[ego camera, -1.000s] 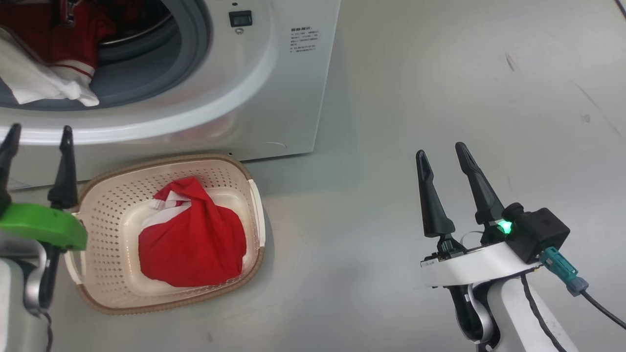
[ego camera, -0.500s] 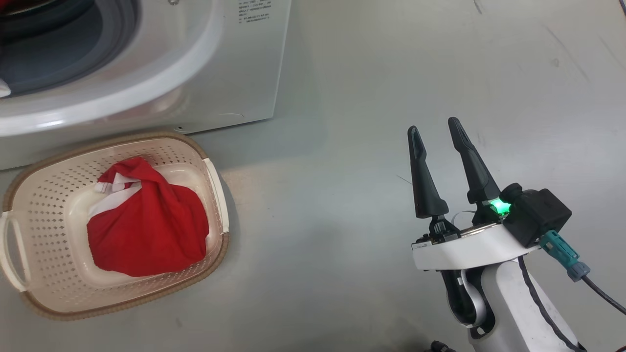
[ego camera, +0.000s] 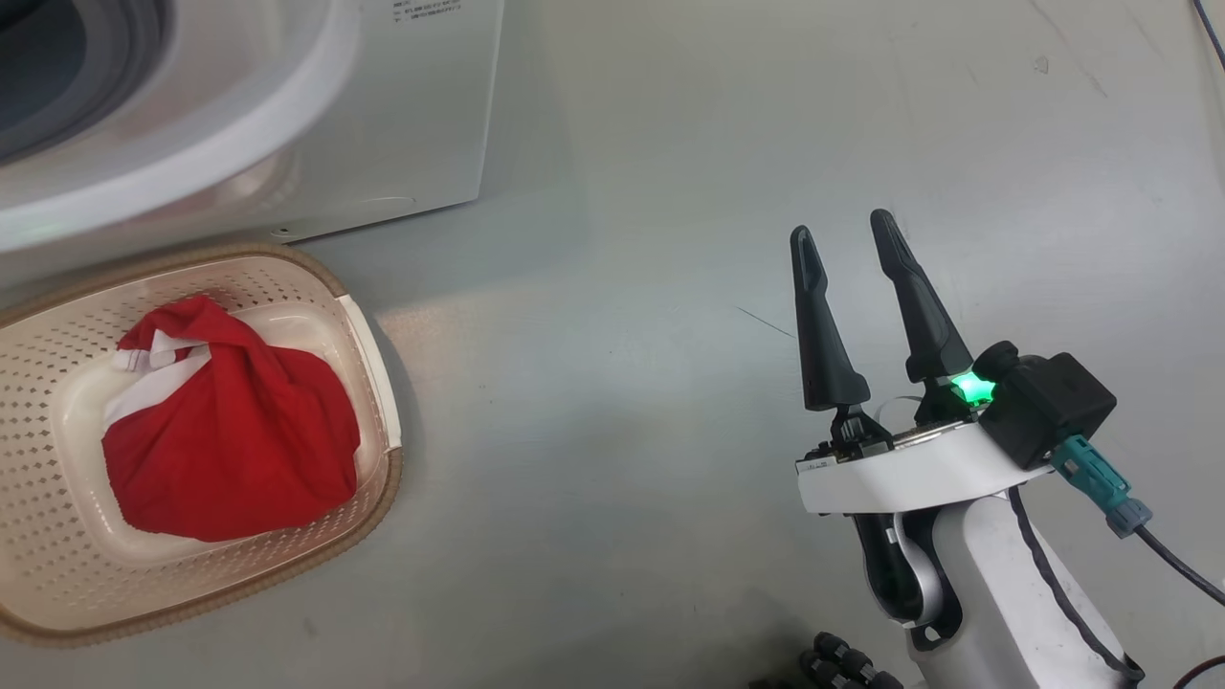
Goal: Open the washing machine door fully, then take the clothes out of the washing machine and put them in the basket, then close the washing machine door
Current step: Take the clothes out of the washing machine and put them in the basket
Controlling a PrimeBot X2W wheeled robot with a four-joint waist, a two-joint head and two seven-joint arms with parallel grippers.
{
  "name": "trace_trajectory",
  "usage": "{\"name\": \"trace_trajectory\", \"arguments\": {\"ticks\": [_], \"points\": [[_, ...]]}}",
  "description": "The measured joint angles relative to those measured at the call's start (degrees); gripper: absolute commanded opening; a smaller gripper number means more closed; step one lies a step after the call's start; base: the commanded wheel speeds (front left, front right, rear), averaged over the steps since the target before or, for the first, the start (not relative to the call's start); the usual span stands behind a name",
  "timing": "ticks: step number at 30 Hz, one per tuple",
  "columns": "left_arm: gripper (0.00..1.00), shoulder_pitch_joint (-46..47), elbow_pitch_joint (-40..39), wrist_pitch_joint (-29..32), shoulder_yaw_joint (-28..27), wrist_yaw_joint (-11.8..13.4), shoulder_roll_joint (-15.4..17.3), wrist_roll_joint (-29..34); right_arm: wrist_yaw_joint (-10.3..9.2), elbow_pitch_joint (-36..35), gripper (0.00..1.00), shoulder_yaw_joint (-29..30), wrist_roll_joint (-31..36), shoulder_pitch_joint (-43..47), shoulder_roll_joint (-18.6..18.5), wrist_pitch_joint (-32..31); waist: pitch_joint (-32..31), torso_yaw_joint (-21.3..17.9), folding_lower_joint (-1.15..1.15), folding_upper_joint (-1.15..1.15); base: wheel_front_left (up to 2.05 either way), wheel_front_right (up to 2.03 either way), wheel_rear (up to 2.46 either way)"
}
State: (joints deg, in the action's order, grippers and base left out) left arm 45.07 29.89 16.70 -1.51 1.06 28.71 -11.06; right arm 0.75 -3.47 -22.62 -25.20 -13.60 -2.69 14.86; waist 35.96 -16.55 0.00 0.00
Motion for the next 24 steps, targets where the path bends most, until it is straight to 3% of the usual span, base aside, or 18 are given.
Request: {"name": "trace_trajectory", "arguments": {"ticks": [24], "points": [[1.0,8.5,7.2,7.6,3.0,0.5,2.8,3.2,-1.01,-0.4,1.0,-2.0,-0.5,-1.2,0.0,0.0,2.6,-1.2,0.0,0.0,0.0,0.0,0.0]]}}
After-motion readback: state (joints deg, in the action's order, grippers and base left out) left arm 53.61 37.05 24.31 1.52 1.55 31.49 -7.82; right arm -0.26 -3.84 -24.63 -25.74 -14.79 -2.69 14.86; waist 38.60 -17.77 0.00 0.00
